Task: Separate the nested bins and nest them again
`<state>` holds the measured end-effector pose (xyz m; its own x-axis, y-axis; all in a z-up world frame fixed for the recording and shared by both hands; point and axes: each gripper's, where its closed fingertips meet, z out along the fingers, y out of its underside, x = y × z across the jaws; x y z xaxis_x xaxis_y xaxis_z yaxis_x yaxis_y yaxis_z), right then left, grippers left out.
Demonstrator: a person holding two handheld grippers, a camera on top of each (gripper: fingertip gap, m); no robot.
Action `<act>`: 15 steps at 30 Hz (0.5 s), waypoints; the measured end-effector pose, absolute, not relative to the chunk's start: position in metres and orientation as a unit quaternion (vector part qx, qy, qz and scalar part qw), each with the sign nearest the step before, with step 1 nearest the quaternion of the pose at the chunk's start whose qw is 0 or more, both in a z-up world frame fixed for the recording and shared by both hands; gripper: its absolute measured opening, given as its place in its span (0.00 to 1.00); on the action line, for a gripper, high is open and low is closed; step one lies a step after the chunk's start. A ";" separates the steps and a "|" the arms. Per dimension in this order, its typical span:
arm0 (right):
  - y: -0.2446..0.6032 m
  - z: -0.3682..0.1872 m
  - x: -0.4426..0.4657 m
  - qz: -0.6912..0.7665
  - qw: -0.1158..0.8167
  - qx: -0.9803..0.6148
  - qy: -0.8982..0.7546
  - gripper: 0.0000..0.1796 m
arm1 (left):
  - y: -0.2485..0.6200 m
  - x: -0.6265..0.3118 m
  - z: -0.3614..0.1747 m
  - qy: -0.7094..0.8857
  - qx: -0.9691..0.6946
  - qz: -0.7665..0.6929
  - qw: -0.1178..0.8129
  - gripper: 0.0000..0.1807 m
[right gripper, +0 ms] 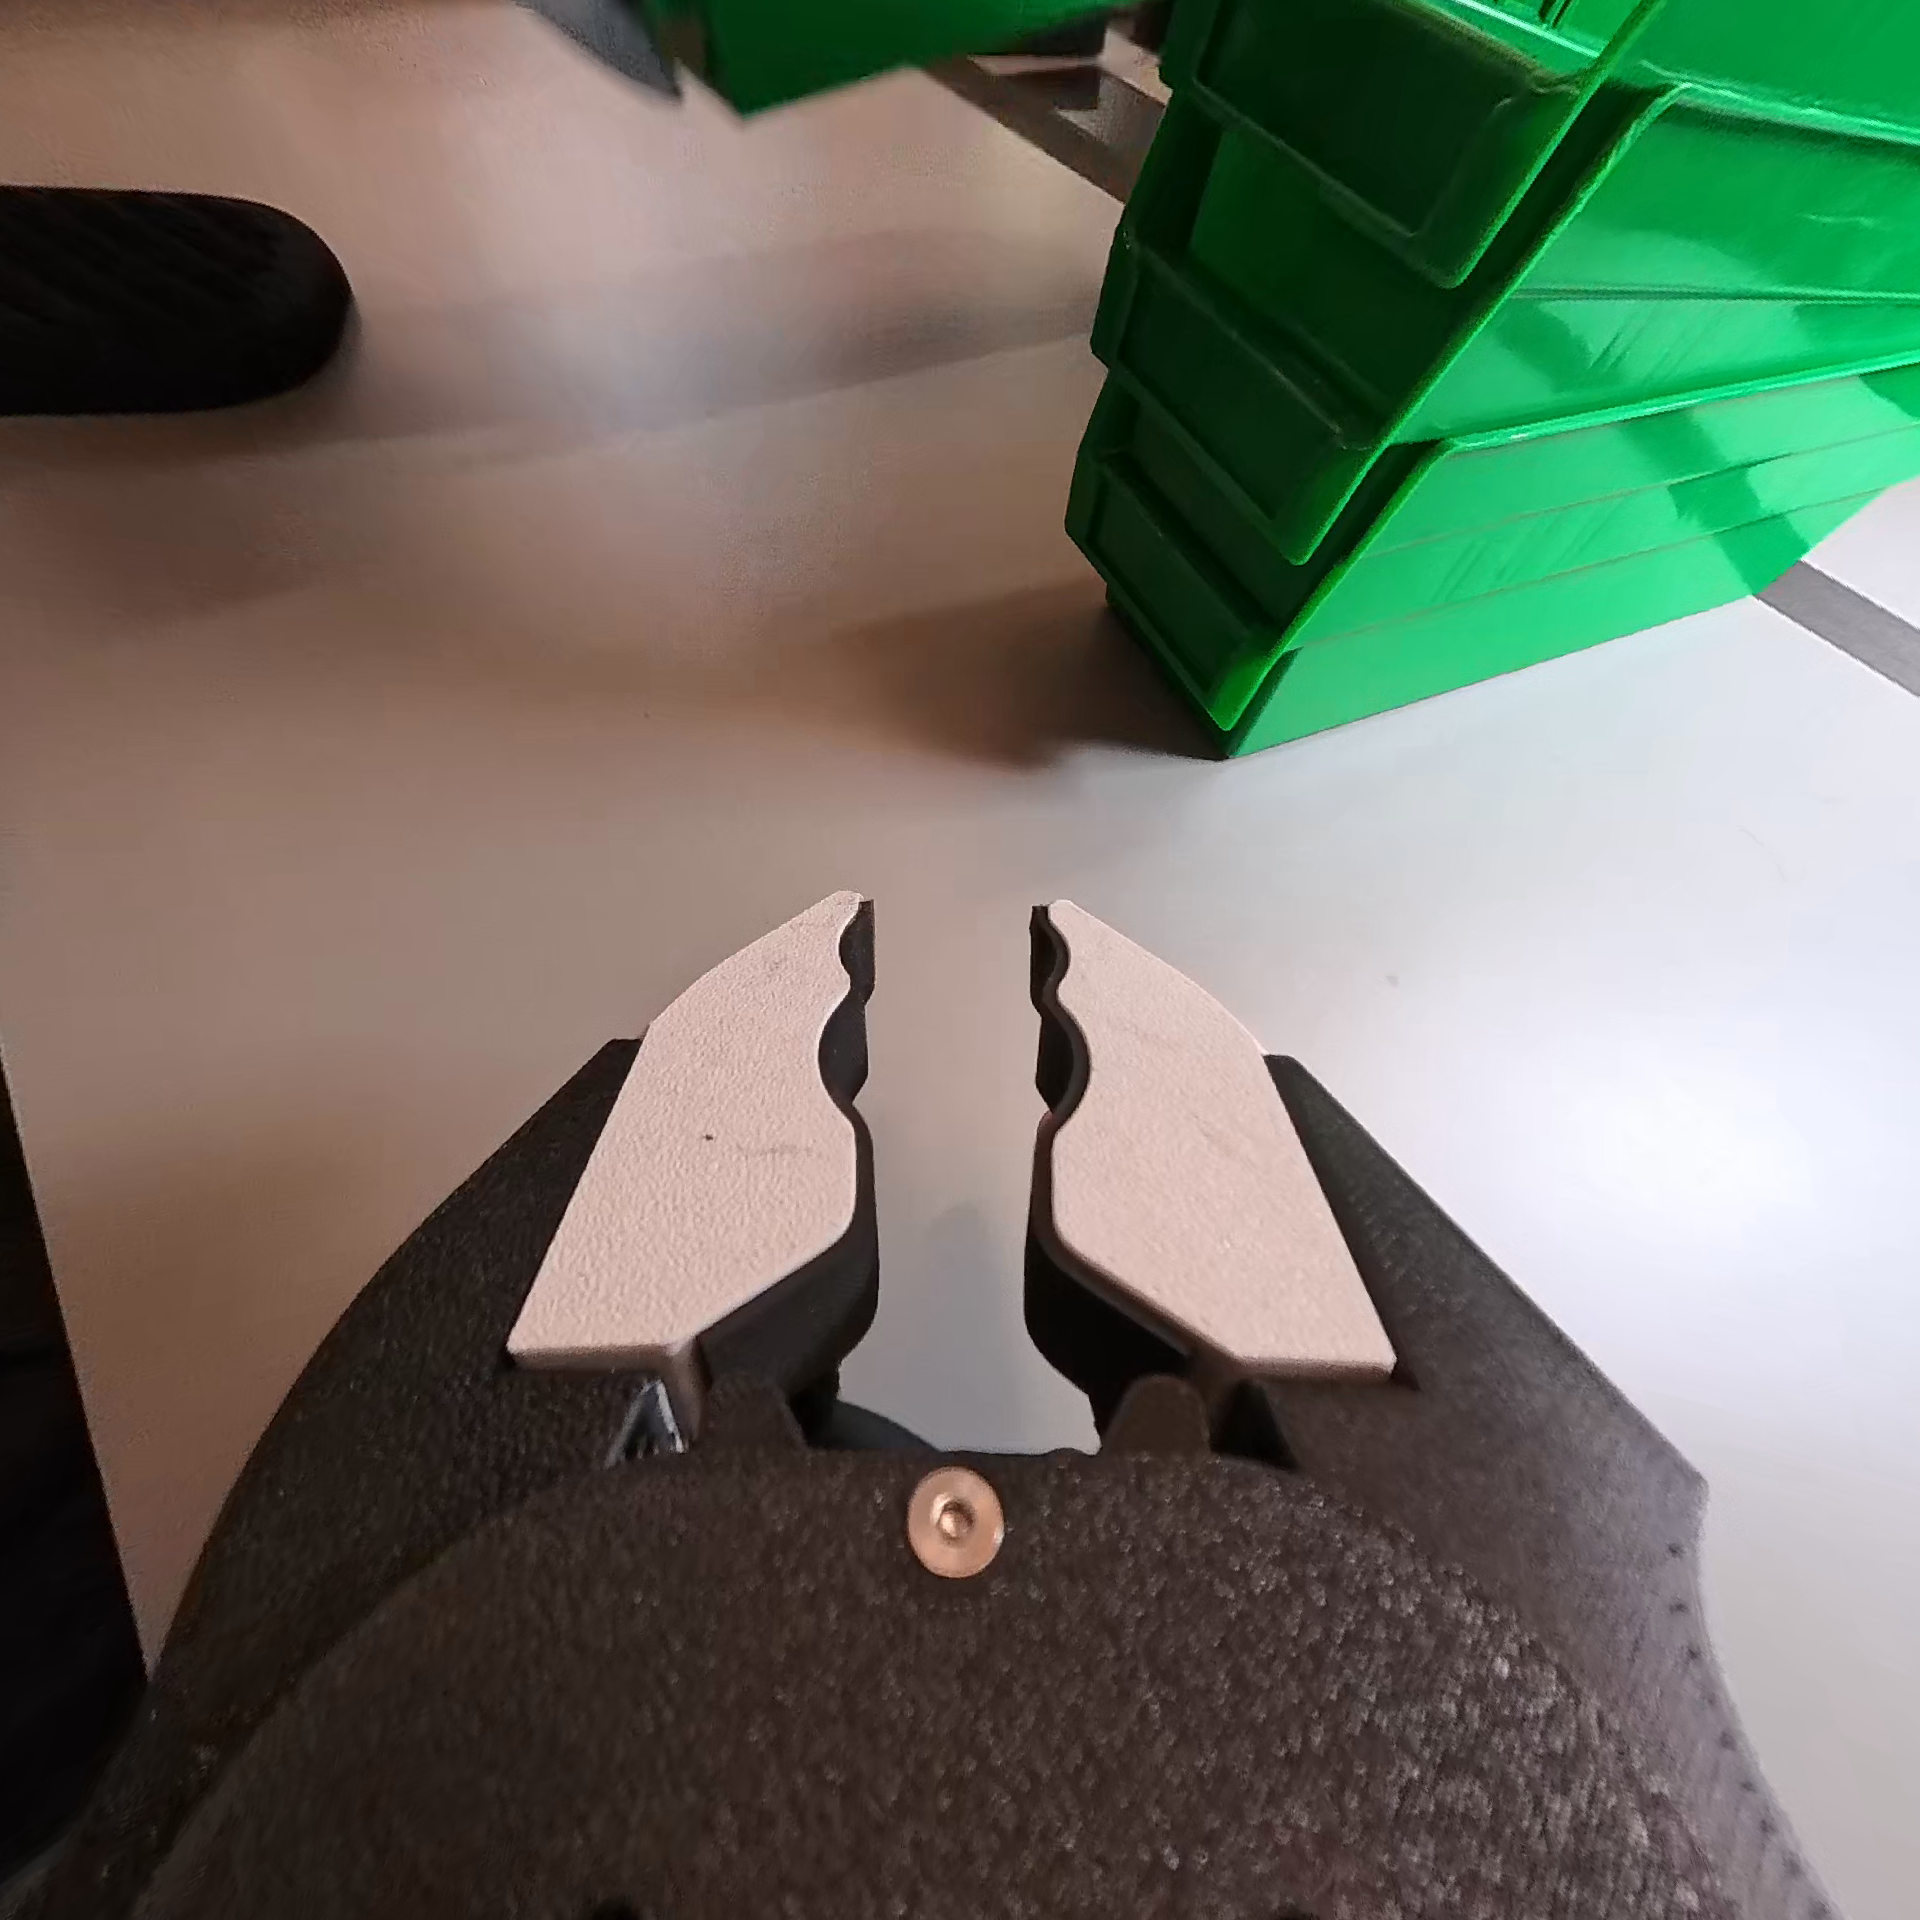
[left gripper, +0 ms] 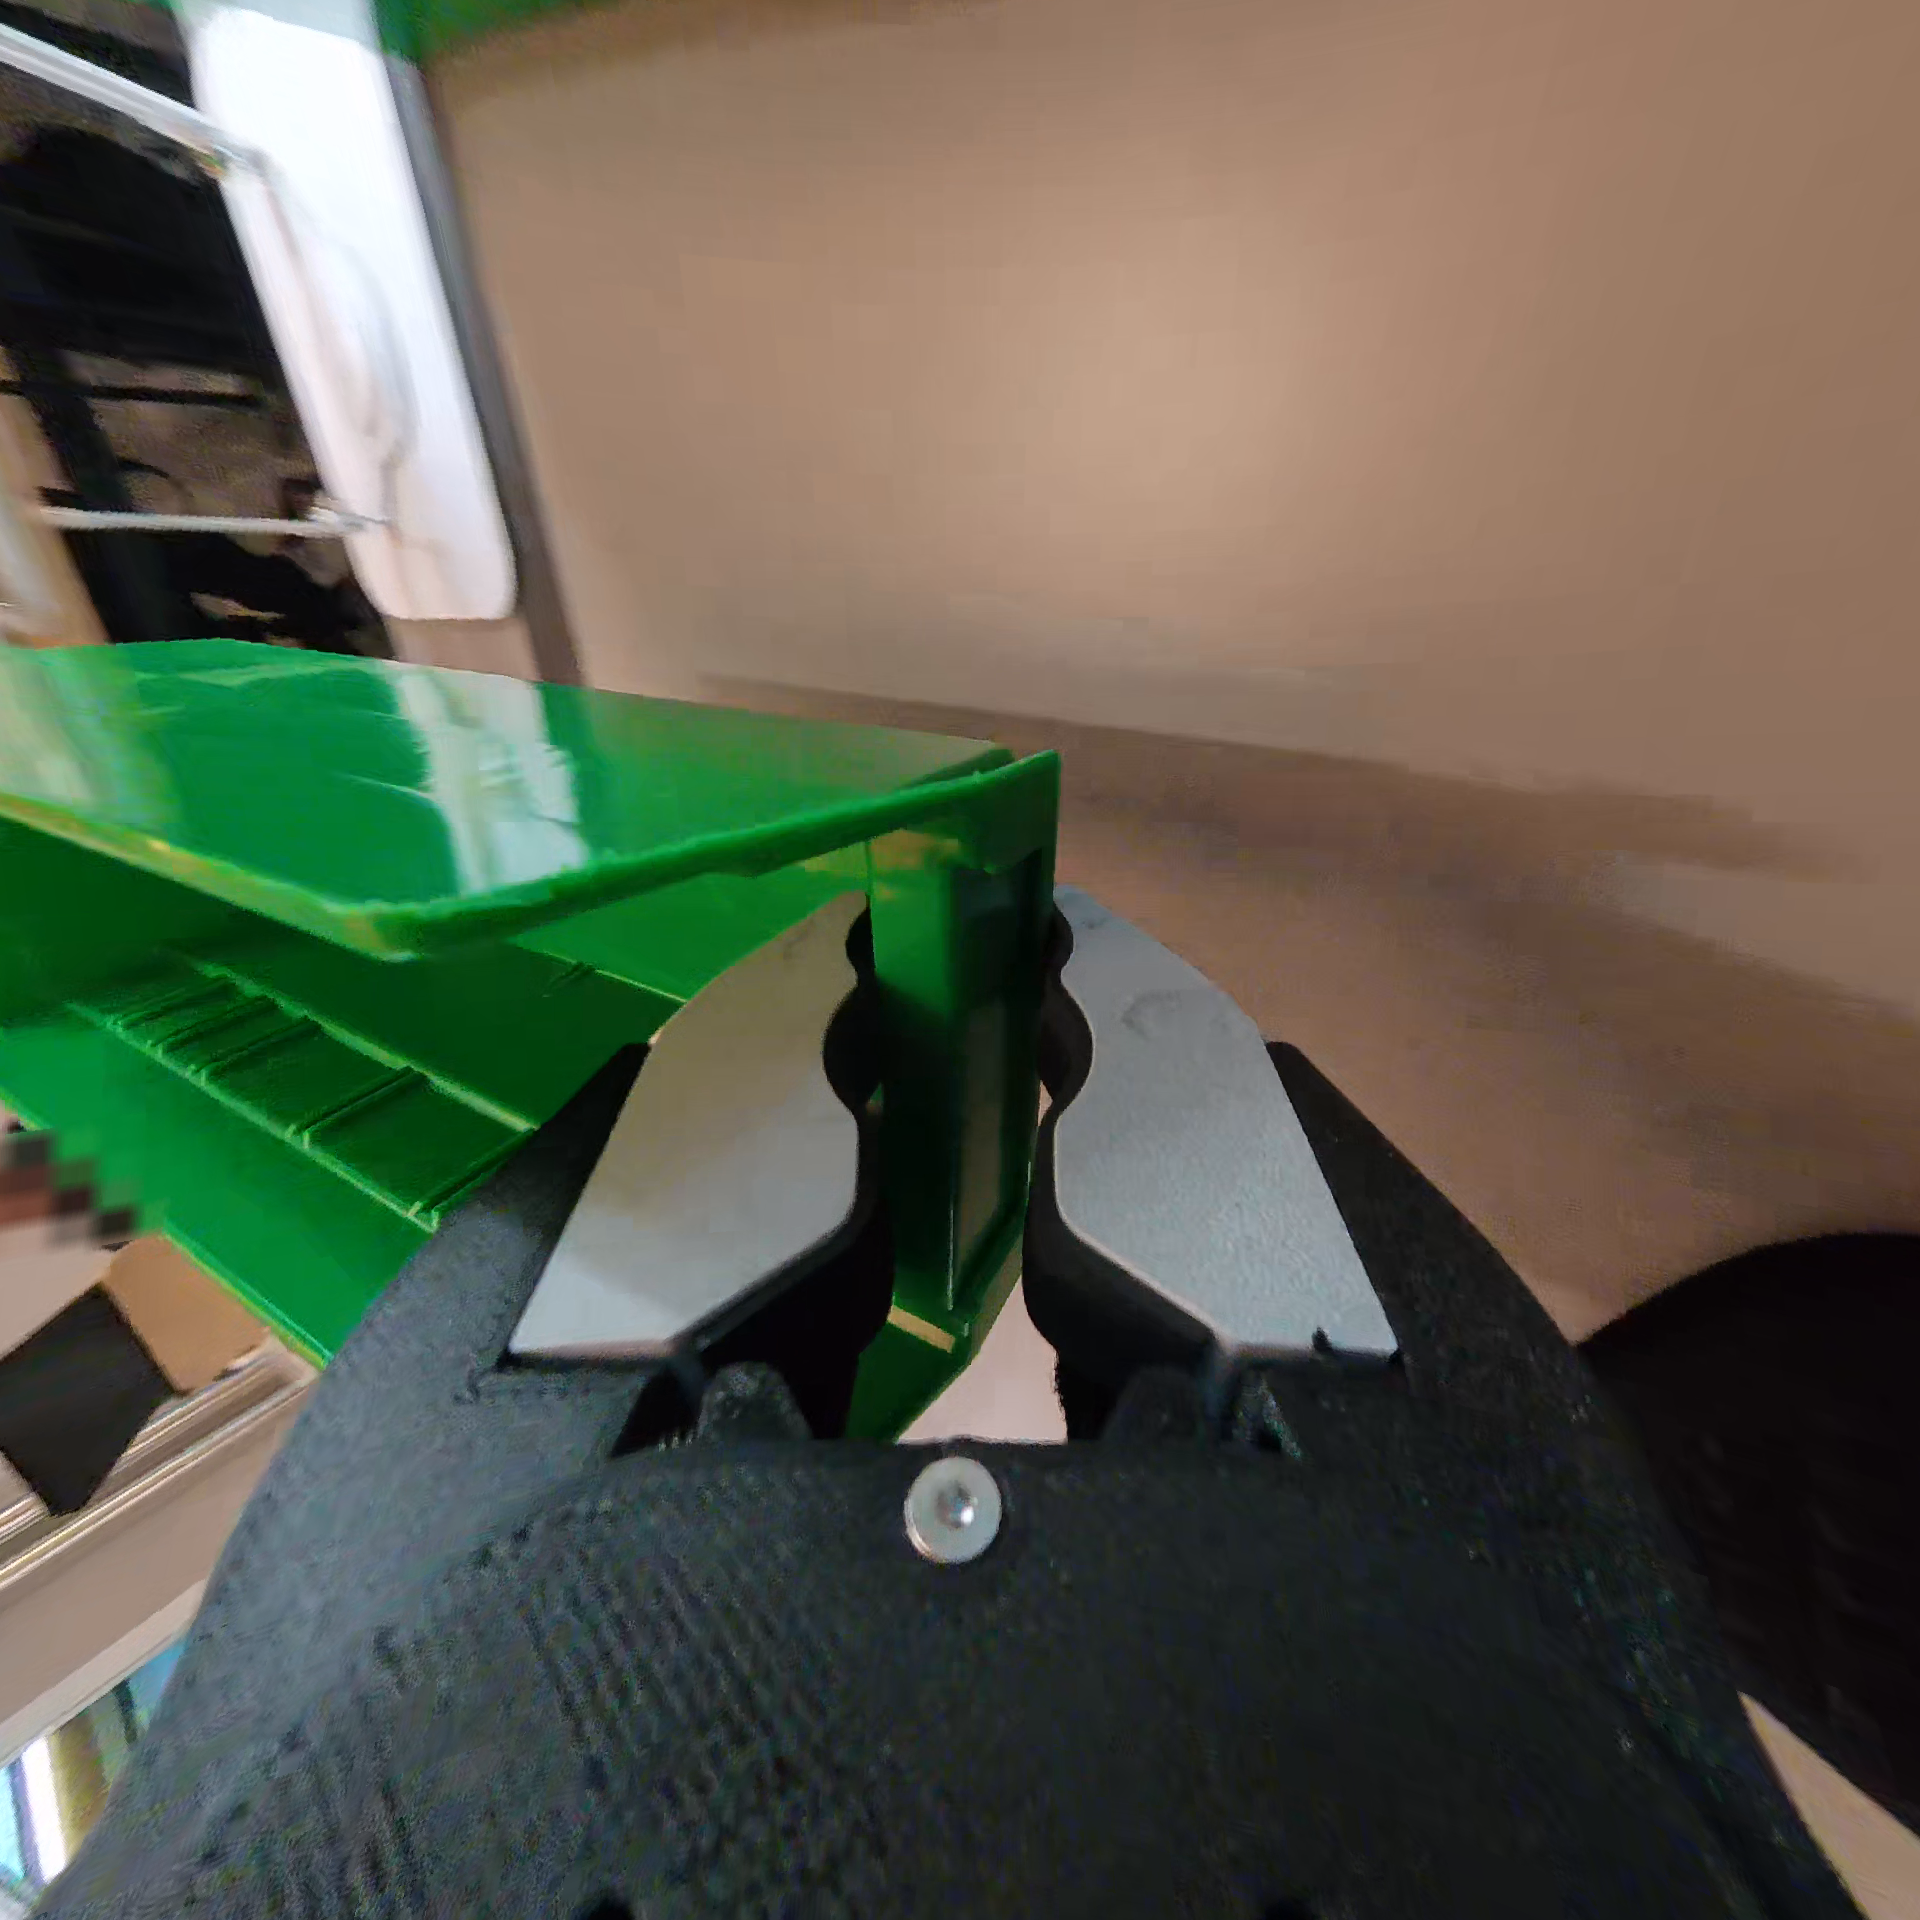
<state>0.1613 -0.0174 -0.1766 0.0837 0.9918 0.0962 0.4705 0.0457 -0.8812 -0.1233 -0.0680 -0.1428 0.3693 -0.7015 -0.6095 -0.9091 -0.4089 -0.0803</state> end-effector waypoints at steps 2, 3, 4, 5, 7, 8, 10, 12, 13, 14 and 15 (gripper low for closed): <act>-0.018 -0.176 0.159 0.323 0.405 -0.613 -0.597 0.16 | -0.054 -0.113 -0.101 0.505 -0.786 0.268 0.234 0.15; -0.019 -0.176 0.158 0.325 0.403 -0.614 -0.595 0.16 | -0.047 -0.106 -0.079 0.511 -0.777 0.275 0.246 0.15; -0.020 -0.176 0.157 0.329 0.401 -0.614 -0.594 0.16 | -0.039 -0.096 -0.059 0.519 -0.767 0.278 0.254 0.15; -0.022 -0.176 0.155 0.334 0.399 -0.613 -0.595 0.16 | -0.031 -0.084 -0.040 0.531 -0.758 0.277 0.258 0.15; -0.022 -0.178 0.155 0.330 0.396 -0.613 -0.598 0.16 | -0.015 -0.057 -0.010 0.557 -0.742 0.267 0.260 0.15; -0.023 -0.179 0.155 0.331 0.395 -0.613 -0.599 0.16 | -0.006 -0.042 0.001 0.568 -0.737 0.261 0.258 0.15; -0.022 -0.179 0.155 0.333 0.397 -0.613 -0.597 0.16 | 0.011 -0.015 0.013 0.584 -0.732 0.248 0.248 0.15; -0.022 -0.178 0.156 0.334 0.399 -0.614 -0.593 0.16 | 0.029 0.007 0.014 0.595 -0.734 0.233 0.232 0.15; -0.022 -0.178 0.156 0.334 0.400 -0.614 -0.592 0.16 | 0.036 0.016 0.010 0.598 -0.738 0.223 0.219 0.15; -0.022 -0.178 0.156 0.335 0.401 -0.614 -0.592 0.16 | 0.041 0.023 0.004 0.602 -0.742 0.212 0.205 0.15; -0.022 -0.177 0.156 0.336 0.401 -0.613 -0.592 0.16 | 0.046 0.030 -0.001 0.605 -0.747 0.199 0.192 0.15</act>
